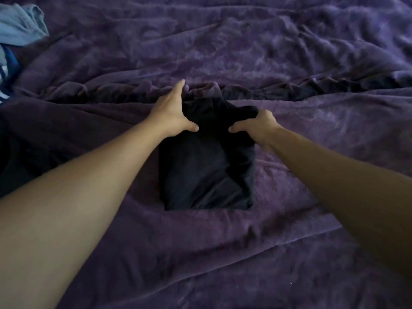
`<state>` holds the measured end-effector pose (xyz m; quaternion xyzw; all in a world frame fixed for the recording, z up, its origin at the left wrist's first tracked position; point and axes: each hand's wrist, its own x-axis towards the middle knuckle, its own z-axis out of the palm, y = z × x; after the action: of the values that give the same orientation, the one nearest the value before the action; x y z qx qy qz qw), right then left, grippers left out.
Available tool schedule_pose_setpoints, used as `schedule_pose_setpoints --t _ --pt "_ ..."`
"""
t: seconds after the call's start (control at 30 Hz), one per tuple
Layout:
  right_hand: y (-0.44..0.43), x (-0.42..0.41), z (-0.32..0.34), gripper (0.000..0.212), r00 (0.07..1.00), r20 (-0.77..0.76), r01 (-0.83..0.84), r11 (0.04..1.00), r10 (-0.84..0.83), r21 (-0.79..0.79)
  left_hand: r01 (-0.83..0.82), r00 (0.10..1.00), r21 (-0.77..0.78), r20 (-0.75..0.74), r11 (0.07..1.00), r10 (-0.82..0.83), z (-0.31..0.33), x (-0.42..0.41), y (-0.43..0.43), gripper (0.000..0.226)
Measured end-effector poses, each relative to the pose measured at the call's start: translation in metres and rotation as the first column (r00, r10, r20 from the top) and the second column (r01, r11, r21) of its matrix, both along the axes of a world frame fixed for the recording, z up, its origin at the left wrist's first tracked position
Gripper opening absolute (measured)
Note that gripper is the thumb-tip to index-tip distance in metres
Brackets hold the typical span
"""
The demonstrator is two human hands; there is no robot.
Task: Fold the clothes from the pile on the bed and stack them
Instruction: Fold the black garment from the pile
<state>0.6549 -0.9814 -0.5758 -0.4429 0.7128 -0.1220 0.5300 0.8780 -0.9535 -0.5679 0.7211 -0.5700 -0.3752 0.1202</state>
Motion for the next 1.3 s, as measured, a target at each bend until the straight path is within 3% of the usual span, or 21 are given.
schedule_pose_setpoints --t 0.03,0.1,0.2,0.3,0.47,0.8,1.0,1.13,1.3 --pt "0.008 -0.003 0.005 0.046 0.999 0.02 -0.045 0.999 0.045 -0.022 0.024 0.999 0.015 0.029 1.0 -0.024 0.006 -0.001 0.004 0.112" --pt "0.027 -0.017 0.024 0.024 0.978 -0.056 -0.209 0.966 0.202 -0.151 0.117 0.984 0.059 0.13 0.991 -0.124 0.025 -0.002 0.014 0.078" --pt "0.065 -0.045 0.06 0.023 0.836 -0.361 -0.521 0.805 0.413 -0.286 0.285 0.925 0.093 0.235 0.954 -0.299 0.06 -0.013 0.039 0.051" --pt "0.106 -0.078 0.093 0.019 0.753 -0.458 -0.643 0.675 0.472 -0.362 0.338 0.906 0.062 0.249 0.939 -0.342 0.094 -0.04 0.073 0.04" --pt "0.165 -0.15 0.153 0.02 0.818 -0.418 -0.566 0.678 0.394 -0.469 0.409 0.885 -0.02 0.254 0.912 -0.391 0.142 -0.108 0.124 0.042" --pt "0.254 -0.369 0.259 0.025 0.839 -0.496 -0.476 0.741 0.223 -0.473 0.465 0.88 -0.146 0.182 0.873 -0.439 0.245 -0.329 0.194 0.033" --pt "0.295 -0.513 0.322 0.02 0.883 -0.465 -0.341 0.765 0.062 -0.546 0.512 0.855 -0.233 0.045 0.827 -0.516 0.298 -0.477 0.217 0.026" --pt "0.307 -0.596 0.362 0.019 0.863 -0.504 -0.271 0.807 -0.038 -0.525 0.529 0.826 -0.286 -0.043 0.799 -0.563 0.325 -0.56 0.221 0.023" --pt "0.31 -0.679 0.396 0.022 0.831 -0.542 -0.199 0.841 -0.127 -0.503 0.578 0.732 -0.208 -0.294 0.789 -0.614 0.335 -0.646 0.211 0.035"
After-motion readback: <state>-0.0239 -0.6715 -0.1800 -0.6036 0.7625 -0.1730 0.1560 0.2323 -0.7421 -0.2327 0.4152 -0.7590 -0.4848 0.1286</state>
